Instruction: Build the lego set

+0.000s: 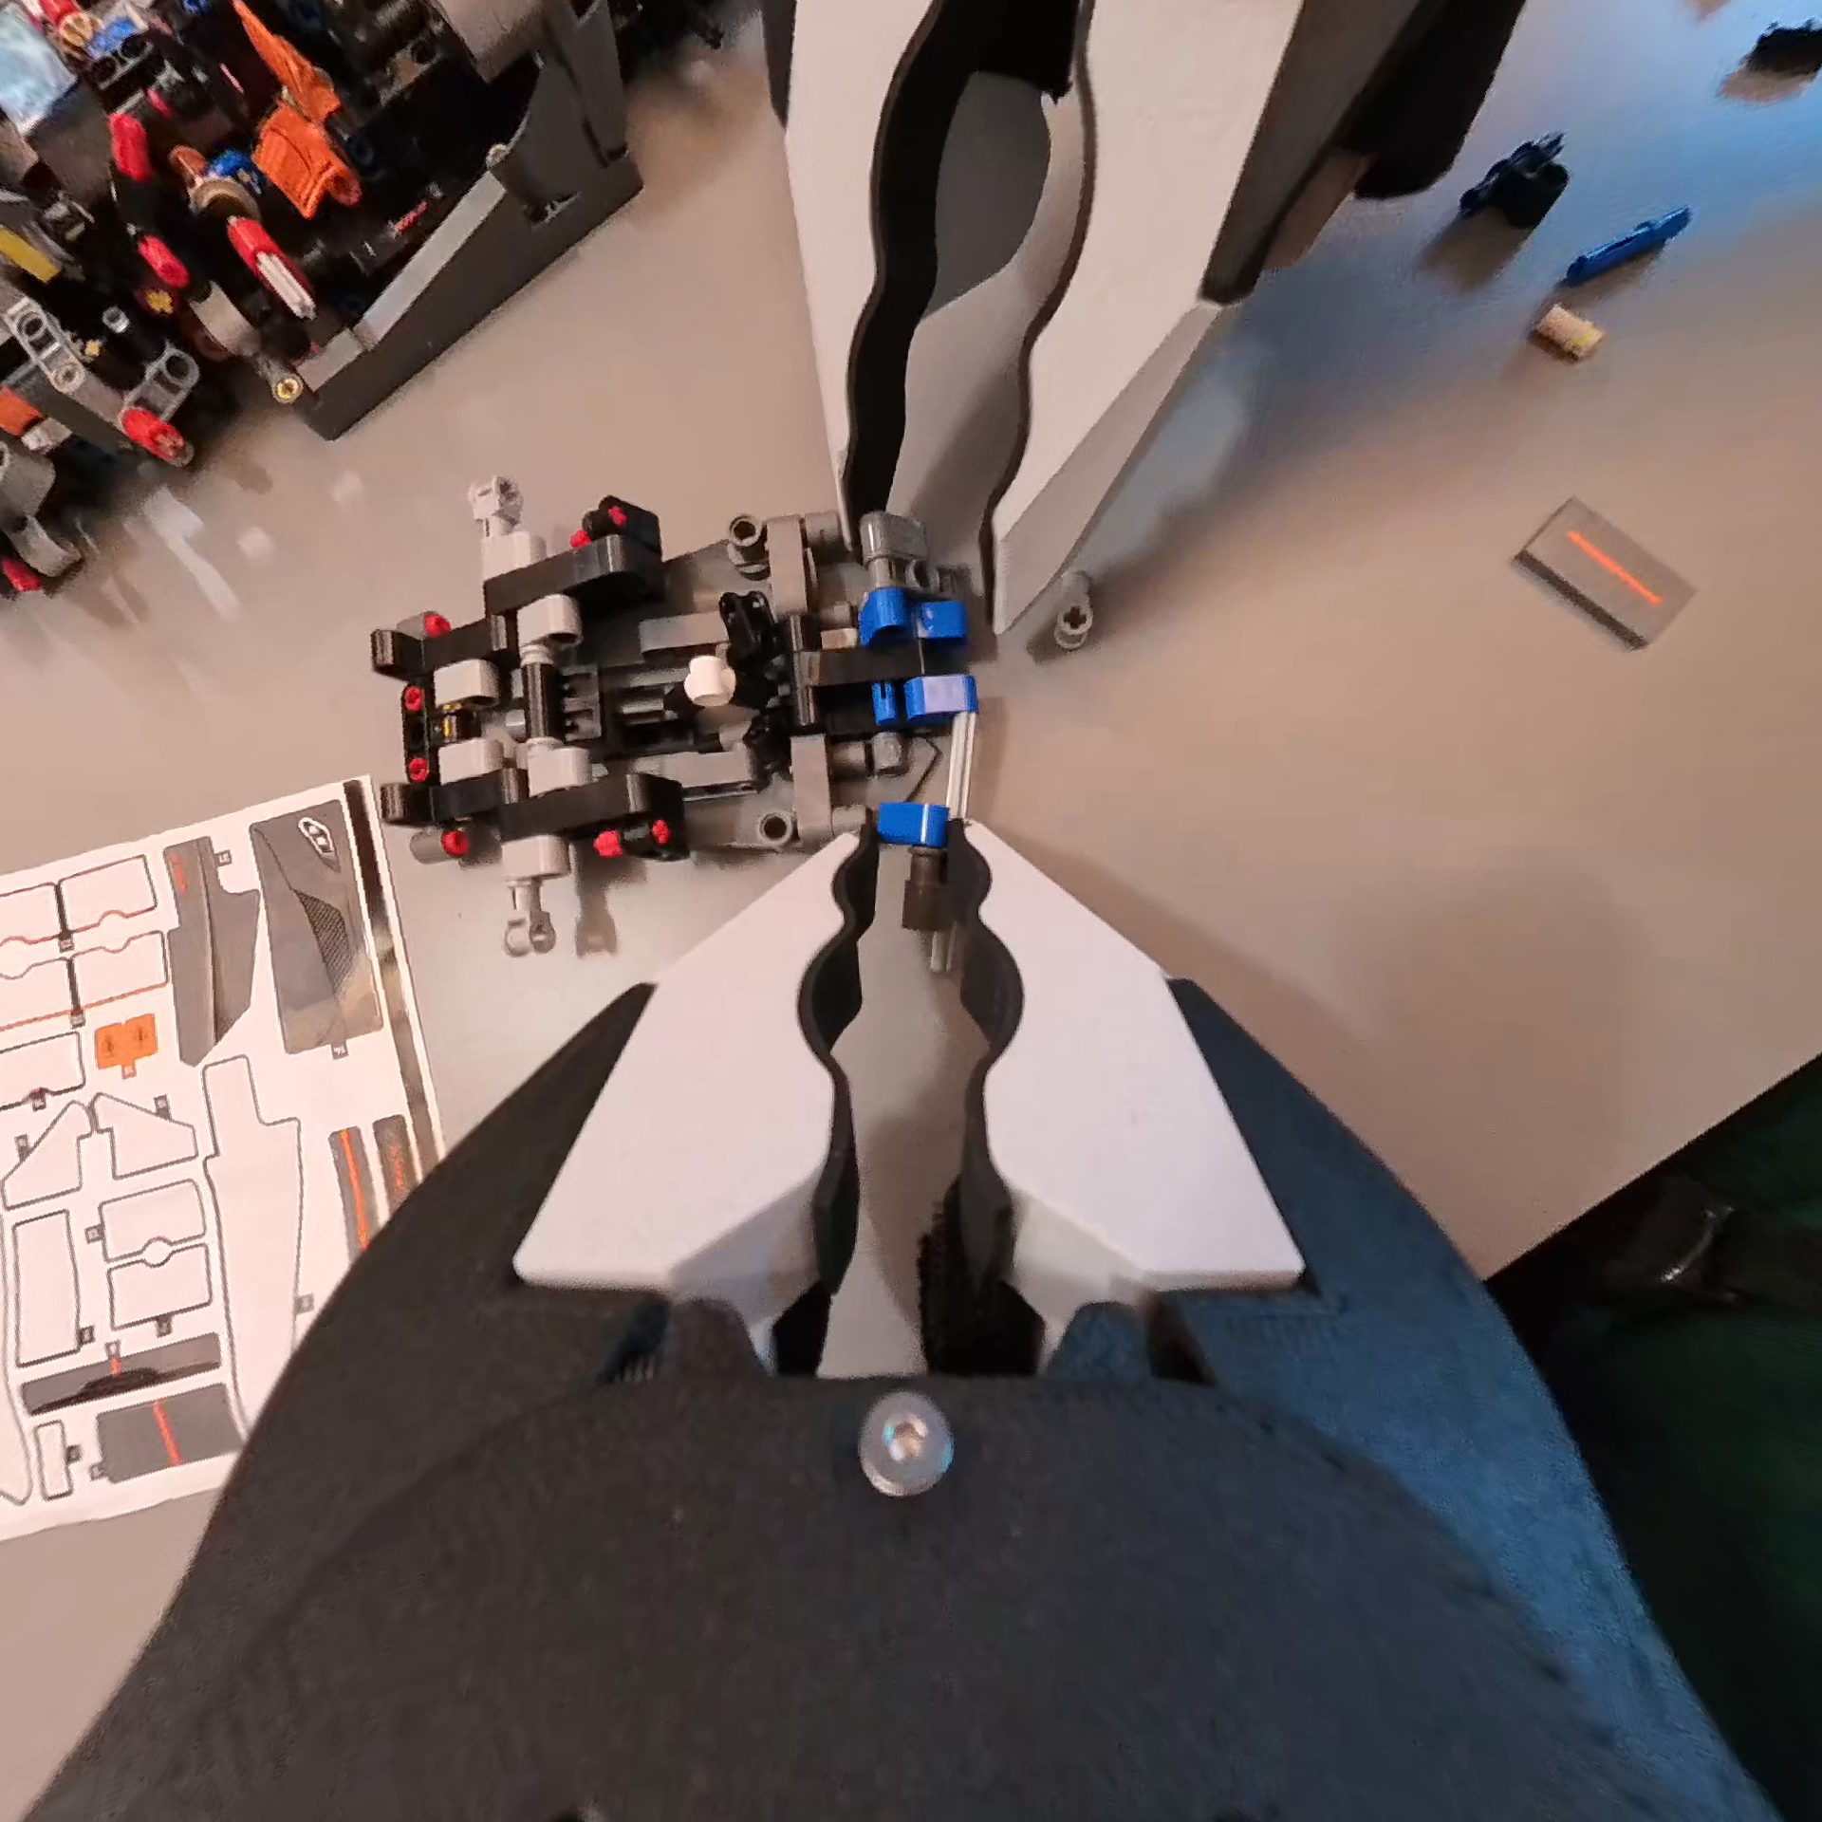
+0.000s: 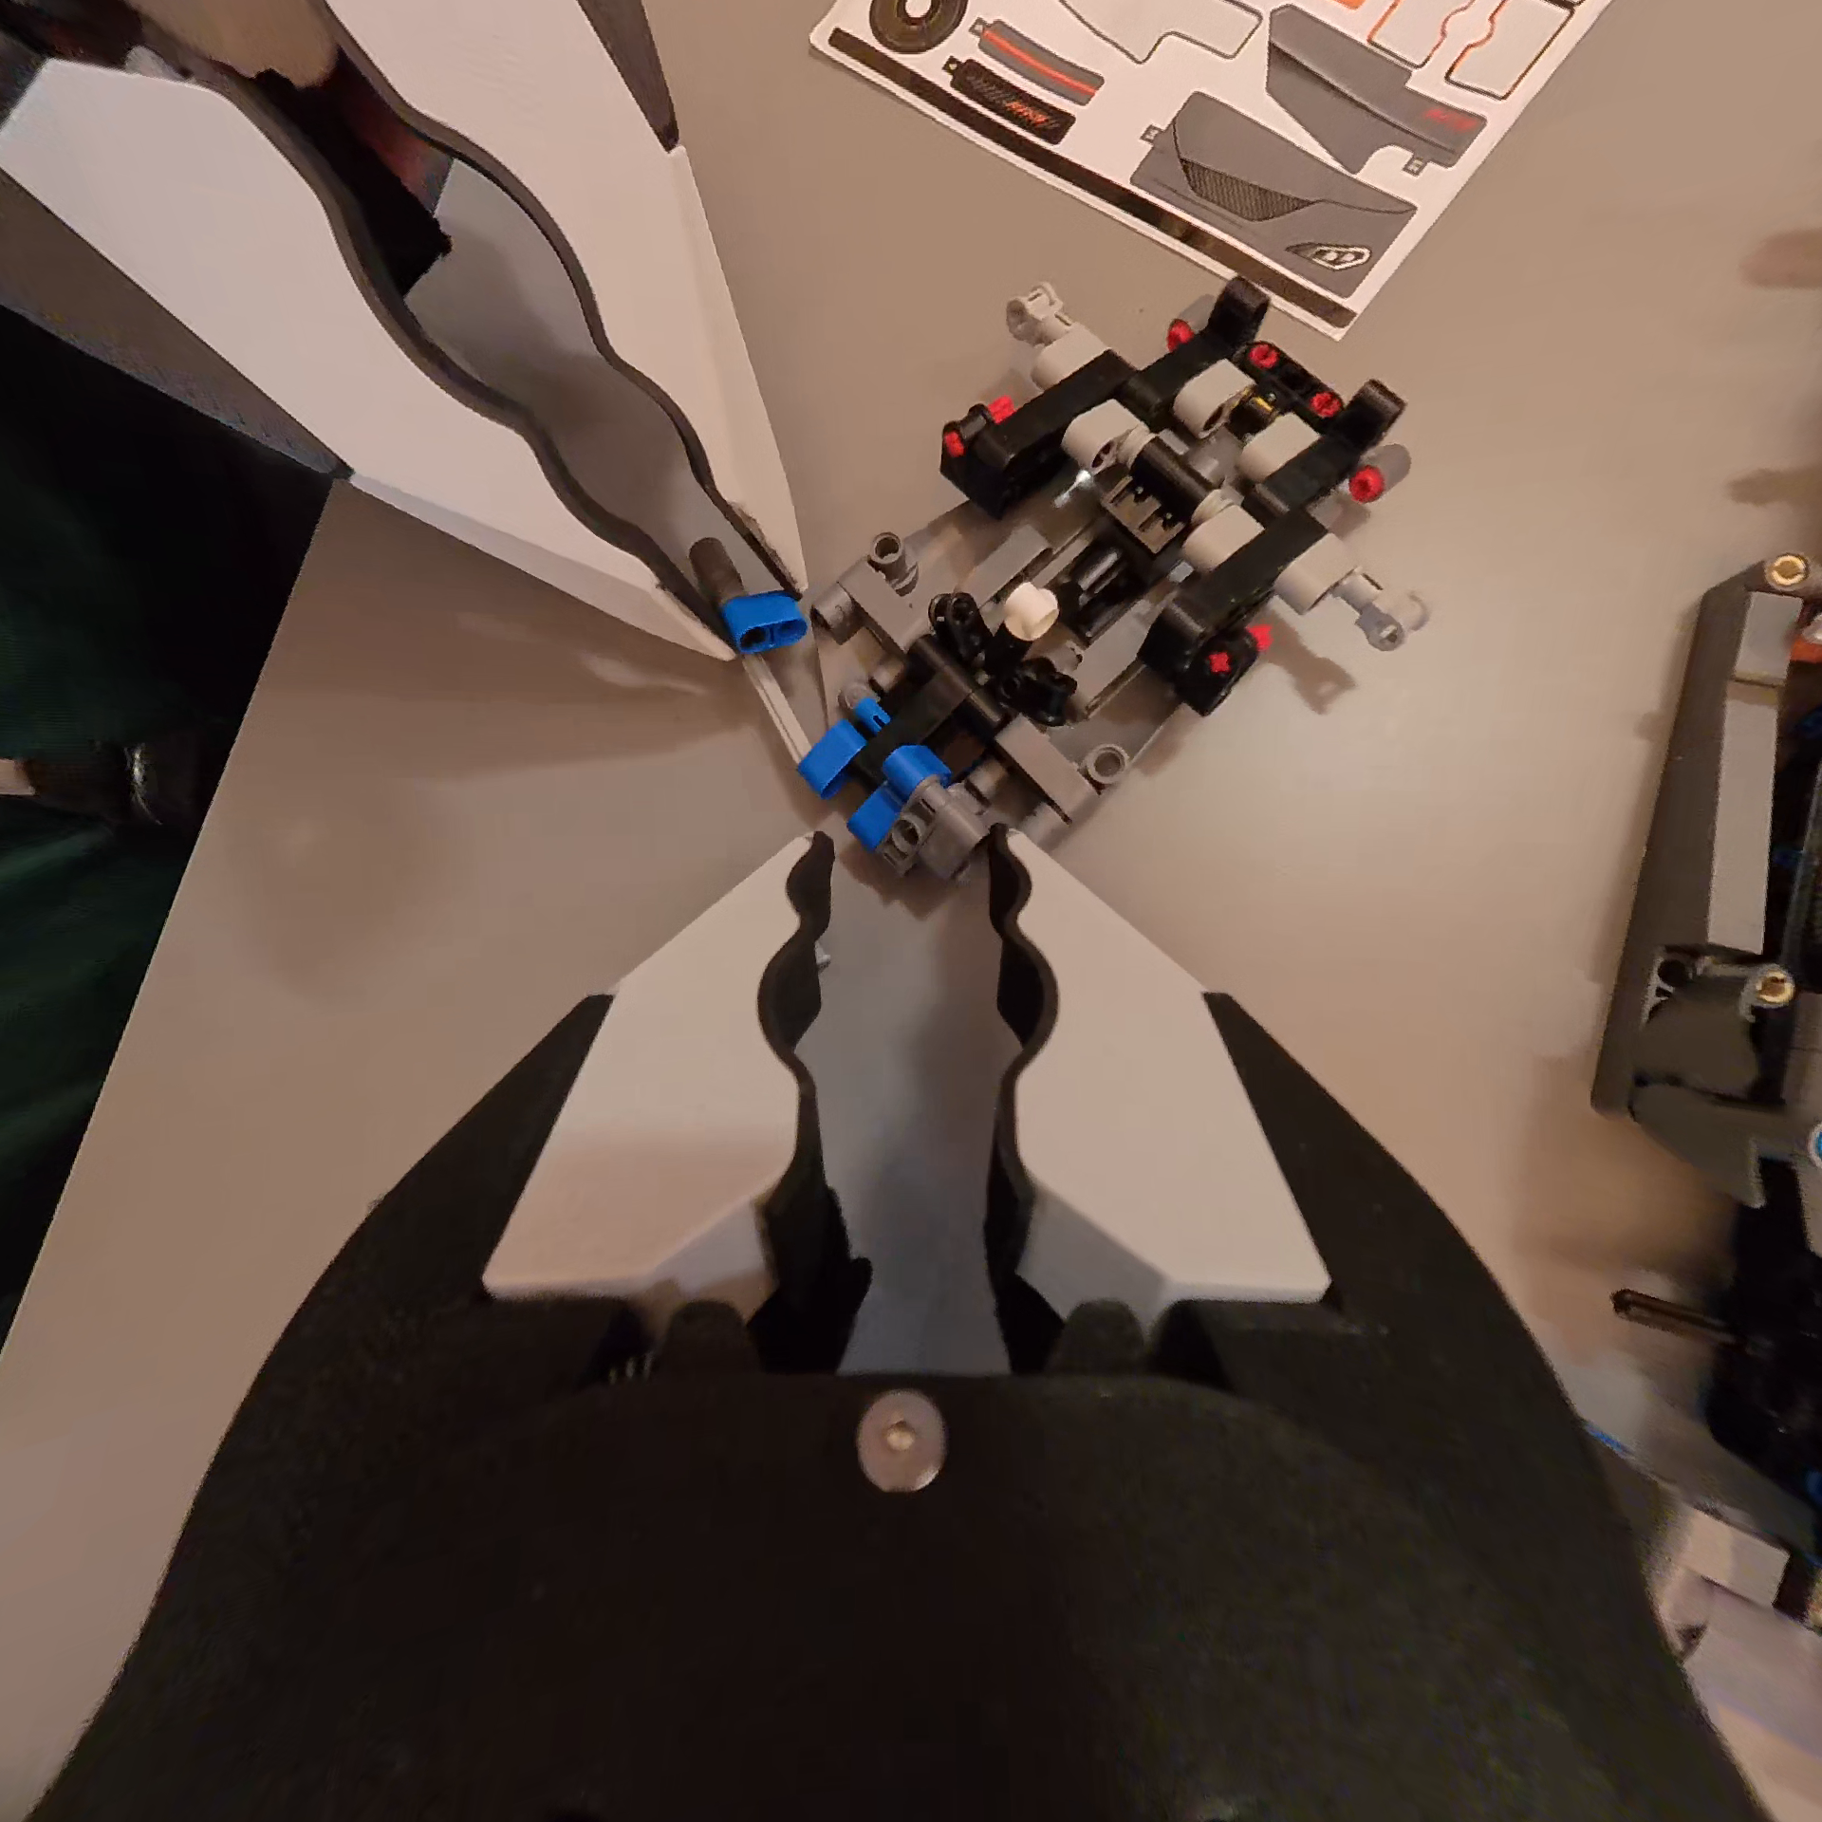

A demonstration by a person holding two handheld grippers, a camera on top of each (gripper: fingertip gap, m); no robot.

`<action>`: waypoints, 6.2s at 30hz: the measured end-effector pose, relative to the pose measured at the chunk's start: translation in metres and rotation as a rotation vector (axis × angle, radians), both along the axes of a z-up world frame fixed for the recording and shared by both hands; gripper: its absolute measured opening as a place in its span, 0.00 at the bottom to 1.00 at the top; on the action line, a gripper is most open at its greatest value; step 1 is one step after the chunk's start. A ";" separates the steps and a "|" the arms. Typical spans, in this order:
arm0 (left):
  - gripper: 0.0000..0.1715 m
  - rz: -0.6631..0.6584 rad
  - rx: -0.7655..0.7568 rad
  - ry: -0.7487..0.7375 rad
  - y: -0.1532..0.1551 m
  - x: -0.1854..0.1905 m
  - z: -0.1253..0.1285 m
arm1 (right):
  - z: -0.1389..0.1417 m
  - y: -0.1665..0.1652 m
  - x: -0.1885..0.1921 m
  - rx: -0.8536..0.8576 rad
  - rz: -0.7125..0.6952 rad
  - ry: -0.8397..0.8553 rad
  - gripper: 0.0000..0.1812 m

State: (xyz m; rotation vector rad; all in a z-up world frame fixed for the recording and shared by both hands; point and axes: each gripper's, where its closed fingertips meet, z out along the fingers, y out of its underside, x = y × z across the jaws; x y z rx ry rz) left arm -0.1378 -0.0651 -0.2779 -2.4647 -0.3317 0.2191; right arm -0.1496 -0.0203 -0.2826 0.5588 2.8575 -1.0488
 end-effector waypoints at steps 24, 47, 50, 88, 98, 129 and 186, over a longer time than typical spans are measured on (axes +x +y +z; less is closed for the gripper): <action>0.07 0.118 0.038 -0.007 -0.017 -0.003 0.000 | -0.002 -0.019 -0.004 -0.039 -0.123 -0.020 0.11; 0.07 0.059 0.016 0.014 -0.022 -0.002 0.001 | -0.004 -0.027 0.000 -0.044 -0.103 -0.017 0.08; 0.07 0.062 0.023 0.011 -0.022 -0.002 0.000 | -0.004 -0.027 0.000 -0.042 -0.100 -0.012 0.08; 0.11 0.041 0.043 0.051 -0.029 -0.001 0.003 | 0.015 0.000 -0.001 -0.019 -0.102 0.006 0.13; 0.13 0.025 0.094 0.031 -0.037 0.004 -0.004 | -0.011 0.008 0.030 0.110 -0.056 0.038 0.09; 0.14 -0.321 0.271 0.354 0.016 0.053 0.035 | 0.035 0.029 0.089 -0.303 -0.421 -0.219 0.03; 0.13 -0.267 0.203 0.278 0.002 0.050 0.001 | -0.011 0.094 -0.059 0.169 -0.611 0.154 0.07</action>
